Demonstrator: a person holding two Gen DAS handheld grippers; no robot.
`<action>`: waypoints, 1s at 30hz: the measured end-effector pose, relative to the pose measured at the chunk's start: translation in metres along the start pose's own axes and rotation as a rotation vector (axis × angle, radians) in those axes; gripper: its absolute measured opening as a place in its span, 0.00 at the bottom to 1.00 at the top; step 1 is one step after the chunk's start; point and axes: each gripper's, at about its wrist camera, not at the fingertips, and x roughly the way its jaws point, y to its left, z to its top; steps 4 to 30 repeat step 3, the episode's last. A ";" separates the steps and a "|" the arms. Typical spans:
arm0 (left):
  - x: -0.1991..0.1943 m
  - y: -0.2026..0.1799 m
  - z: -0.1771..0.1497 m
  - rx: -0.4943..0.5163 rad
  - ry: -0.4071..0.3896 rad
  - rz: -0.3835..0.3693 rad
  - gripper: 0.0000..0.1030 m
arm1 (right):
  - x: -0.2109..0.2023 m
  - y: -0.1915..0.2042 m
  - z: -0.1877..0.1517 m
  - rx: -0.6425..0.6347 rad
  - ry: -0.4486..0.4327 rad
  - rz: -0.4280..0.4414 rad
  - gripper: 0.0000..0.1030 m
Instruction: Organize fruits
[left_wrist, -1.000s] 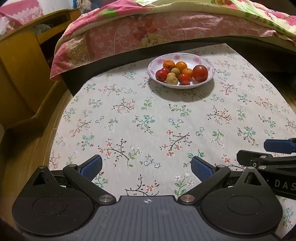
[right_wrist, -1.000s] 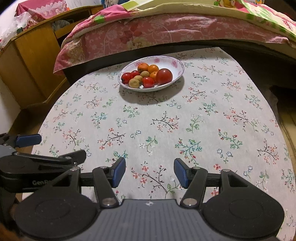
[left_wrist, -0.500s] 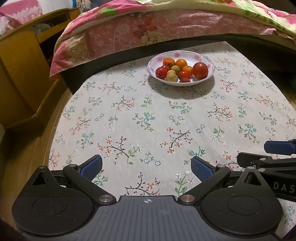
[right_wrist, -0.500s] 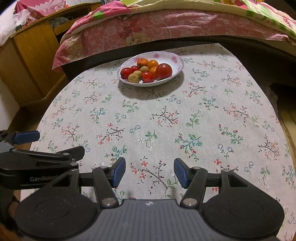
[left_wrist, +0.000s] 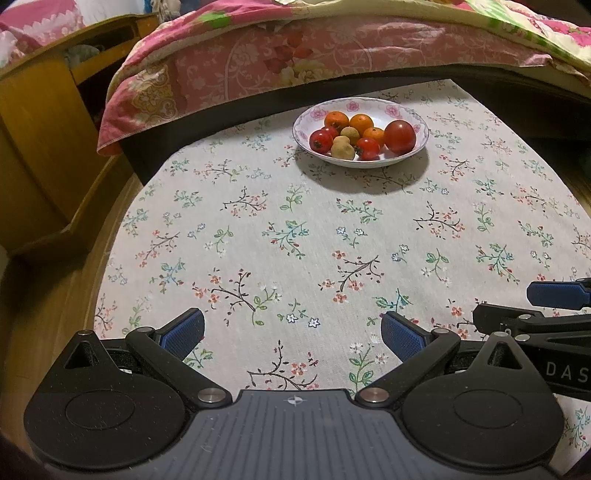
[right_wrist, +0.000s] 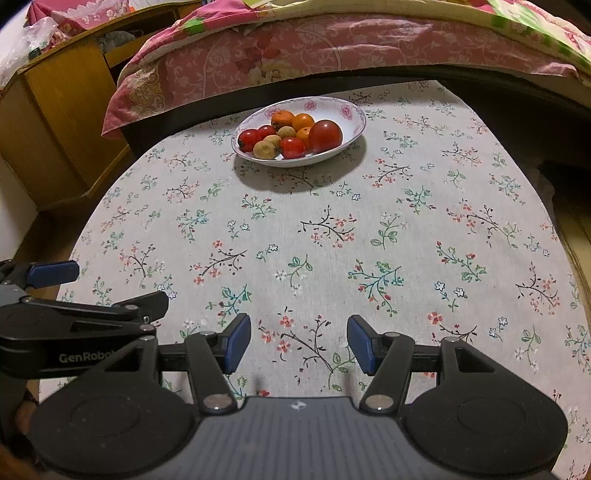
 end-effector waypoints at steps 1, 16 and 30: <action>0.000 0.000 0.000 0.001 0.000 0.001 1.00 | 0.000 0.000 0.000 0.000 0.001 0.000 0.49; 0.001 -0.001 0.000 0.002 0.001 0.003 1.00 | 0.001 0.000 0.000 0.001 0.003 -0.001 0.49; 0.001 -0.001 0.000 0.002 0.001 0.003 1.00 | 0.001 0.000 0.000 0.001 0.003 -0.001 0.49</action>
